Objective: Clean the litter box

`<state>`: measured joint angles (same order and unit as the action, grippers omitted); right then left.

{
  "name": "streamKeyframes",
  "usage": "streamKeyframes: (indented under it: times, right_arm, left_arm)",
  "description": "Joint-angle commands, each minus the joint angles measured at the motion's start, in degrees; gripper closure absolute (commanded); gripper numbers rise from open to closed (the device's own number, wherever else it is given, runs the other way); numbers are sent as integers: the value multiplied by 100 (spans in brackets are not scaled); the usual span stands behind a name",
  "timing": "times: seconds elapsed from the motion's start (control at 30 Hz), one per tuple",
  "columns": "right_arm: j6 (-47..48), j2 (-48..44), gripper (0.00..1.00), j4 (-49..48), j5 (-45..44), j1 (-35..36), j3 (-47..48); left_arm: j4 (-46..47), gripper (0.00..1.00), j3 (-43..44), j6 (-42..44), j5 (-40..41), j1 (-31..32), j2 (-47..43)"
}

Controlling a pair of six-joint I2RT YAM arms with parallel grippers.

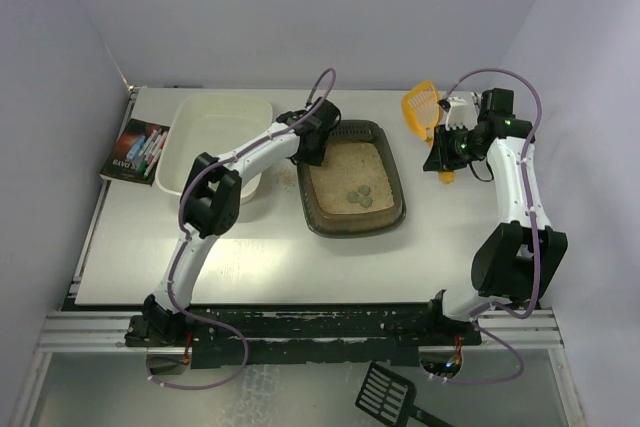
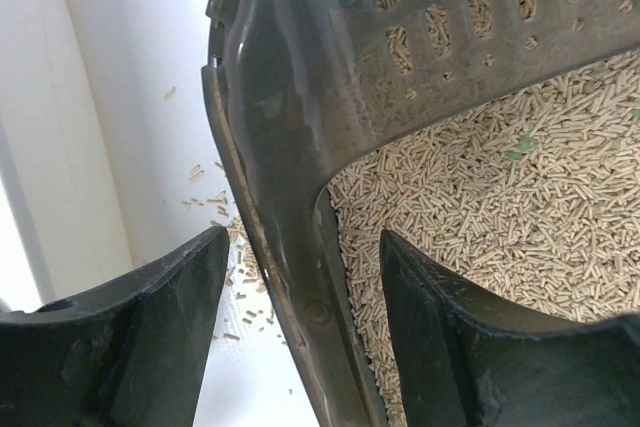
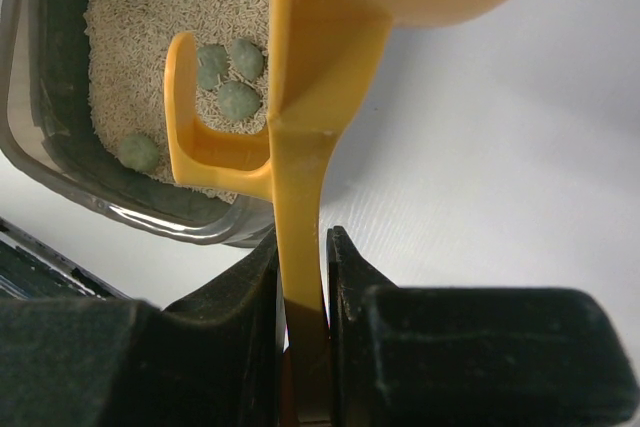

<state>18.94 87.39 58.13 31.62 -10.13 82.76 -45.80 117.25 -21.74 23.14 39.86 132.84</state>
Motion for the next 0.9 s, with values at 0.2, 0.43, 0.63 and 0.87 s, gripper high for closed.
streamKeyframes:
  times: [0.2, 0.43, 0.63, 0.87]
  right_arm:
    - [48, -117, 100, -73, 113, -48, 12]
    - [53, -66, 100, -48, 133, -68, 55]
    - [51, -26, 100, -30, 160, -75, 92]
    - [65, 0, 100, -3, 204, -85, 122]
  left_arm:
    - [111, 36, -151, -474, -264, 45, 230]
    - [-31, 67, -165, -876, -475, 63, 182]
    - [16, 77, -392, -1060, -590, 121, -111]
    - [-625, 79, 286, -909, -332, 205, 227]
